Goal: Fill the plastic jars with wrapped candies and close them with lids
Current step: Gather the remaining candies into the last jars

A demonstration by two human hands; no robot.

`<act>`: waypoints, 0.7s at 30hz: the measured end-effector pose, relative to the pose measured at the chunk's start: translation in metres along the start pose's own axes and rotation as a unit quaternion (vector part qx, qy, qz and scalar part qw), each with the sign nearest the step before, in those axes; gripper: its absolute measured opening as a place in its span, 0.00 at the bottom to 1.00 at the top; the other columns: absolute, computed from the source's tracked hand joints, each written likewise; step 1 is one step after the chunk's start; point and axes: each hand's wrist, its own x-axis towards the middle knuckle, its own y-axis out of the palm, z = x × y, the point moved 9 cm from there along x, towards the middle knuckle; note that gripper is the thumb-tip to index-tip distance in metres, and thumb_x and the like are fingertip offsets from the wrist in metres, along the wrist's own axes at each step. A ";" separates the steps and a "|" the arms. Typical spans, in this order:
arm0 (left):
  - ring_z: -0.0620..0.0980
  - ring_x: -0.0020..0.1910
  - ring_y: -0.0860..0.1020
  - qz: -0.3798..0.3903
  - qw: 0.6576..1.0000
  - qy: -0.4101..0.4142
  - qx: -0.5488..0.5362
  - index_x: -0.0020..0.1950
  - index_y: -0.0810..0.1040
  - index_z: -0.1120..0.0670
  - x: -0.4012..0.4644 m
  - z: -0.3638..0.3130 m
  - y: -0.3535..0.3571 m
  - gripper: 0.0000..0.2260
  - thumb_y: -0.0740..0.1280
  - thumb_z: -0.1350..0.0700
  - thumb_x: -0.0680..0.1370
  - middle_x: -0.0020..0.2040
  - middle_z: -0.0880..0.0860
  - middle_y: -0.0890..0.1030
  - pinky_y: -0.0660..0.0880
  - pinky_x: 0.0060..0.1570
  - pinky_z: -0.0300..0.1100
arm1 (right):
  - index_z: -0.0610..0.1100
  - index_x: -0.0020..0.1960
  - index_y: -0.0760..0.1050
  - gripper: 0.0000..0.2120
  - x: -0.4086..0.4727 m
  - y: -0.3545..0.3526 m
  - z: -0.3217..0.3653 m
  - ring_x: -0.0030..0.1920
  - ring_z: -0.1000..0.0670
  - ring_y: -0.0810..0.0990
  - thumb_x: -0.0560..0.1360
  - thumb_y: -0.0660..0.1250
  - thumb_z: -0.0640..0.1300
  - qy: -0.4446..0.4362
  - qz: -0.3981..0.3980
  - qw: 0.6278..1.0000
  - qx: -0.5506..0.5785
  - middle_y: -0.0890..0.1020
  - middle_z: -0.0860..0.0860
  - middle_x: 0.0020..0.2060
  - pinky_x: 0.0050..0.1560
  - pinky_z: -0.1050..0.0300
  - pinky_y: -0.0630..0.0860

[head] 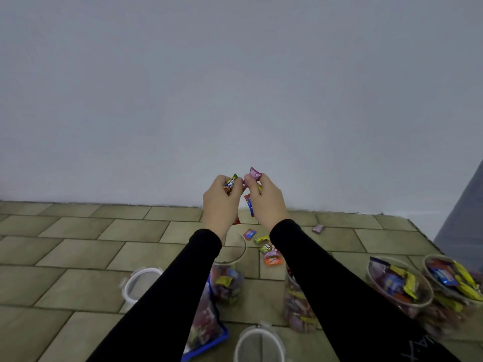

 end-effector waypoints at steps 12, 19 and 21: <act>0.37 0.31 0.74 -0.047 0.996 -0.047 -0.065 0.45 0.75 0.55 -0.029 0.039 -0.035 0.10 0.64 0.50 0.80 0.37 0.48 0.79 0.68 0.30 0.27 | 0.43 0.60 0.73 0.14 -0.046 0.046 -0.024 0.47 0.70 0.71 0.81 0.57 0.50 0.018 -0.056 0.997 0.048 0.71 0.68 0.47 0.45 0.79 0.65; 0.37 0.26 0.71 -0.040 0.994 -0.041 -0.088 0.44 0.75 0.55 -0.027 0.040 -0.043 0.11 0.64 0.49 0.79 0.33 0.45 0.76 0.66 0.27 0.28 | 0.45 0.59 0.73 0.13 -0.050 0.047 -0.024 0.50 0.70 0.71 0.81 0.57 0.51 -0.004 -0.069 0.997 0.031 0.73 0.66 0.48 0.46 0.80 0.64; 0.38 0.28 0.72 -0.039 0.995 -0.034 -0.081 0.42 0.74 0.54 -0.028 0.041 -0.041 0.11 0.64 0.49 0.79 0.33 0.46 0.77 0.67 0.30 0.32 | 0.45 0.59 0.72 0.13 -0.050 0.048 -0.024 0.51 0.63 0.74 0.81 0.57 0.52 -0.006 -0.070 0.997 0.016 0.75 0.63 0.50 0.48 0.73 0.67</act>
